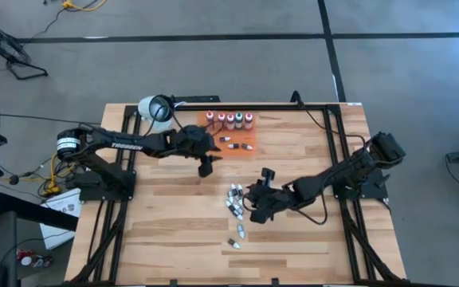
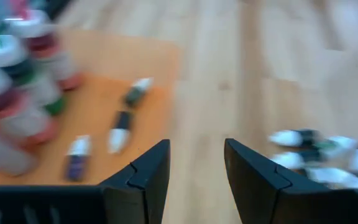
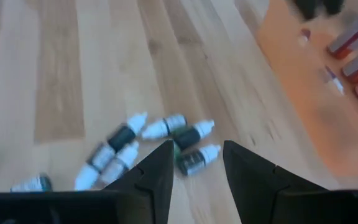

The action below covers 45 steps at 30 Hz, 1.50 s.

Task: Pick & Place food coloring
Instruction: Put the small black food coloring bottle into the orange bin

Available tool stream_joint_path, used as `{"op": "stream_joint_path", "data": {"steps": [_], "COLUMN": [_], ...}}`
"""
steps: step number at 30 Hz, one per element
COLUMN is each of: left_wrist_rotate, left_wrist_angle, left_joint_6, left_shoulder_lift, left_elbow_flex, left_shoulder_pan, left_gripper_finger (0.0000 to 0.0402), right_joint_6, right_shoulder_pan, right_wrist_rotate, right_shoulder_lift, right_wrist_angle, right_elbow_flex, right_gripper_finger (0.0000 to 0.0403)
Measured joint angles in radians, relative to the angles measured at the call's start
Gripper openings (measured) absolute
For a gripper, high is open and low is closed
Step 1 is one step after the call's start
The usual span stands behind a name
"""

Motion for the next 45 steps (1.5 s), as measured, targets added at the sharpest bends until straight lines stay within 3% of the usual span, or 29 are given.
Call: {"op": "stream_joint_path", "data": {"steps": [7, 15, 22, 31, 37, 45], "left_wrist_rotate": [0.116, 0.124, 0.011, -0.188, -0.31, -0.325], "left_wrist_angle": [-0.004, -0.128, -0.24, -0.252, -0.267, -0.264], "left_joint_6": [0.028, 0.035, -0.035, -0.1, -0.085, -0.071], "left_shoulder_lift": [0.0, 0.0, 0.0, 0.0, -0.008, -0.008], "left_elbow_flex": [0.0, 0.0, 0.0, -0.017, -0.017, -0.017], "left_shoulder_pan": [-0.104, -0.255, -0.411, -0.601, -0.621, -0.602], "left_gripper_finger": [0.0146, 0.0146, 0.0146, 0.0146, 0.0146, 0.0146], "right_joint_6": [-0.02, -0.019, 0.016, 0.197, 0.254, 0.263], "right_shoulder_pan": [-0.017, -0.017, -0.024, -0.103, -0.134, -0.14], "right_wrist_rotate": [-0.117, -0.201, -0.187, -0.128, -0.129, -0.155], "right_shoulder_lift": [0.0, 0.007, 0.008, 0.14, 0.171, 0.219], "right_wrist_angle": [0.098, 0.106, 0.106, 0.109, 0.119, 0.112], "right_elbow_flex": [0.0, 0.0, 0.0, 0.005, 0.021, 0.017], "right_gripper_finger": [0.0131, 0.0133, 0.0127, 0.0122, 0.0122, 0.0122]}}
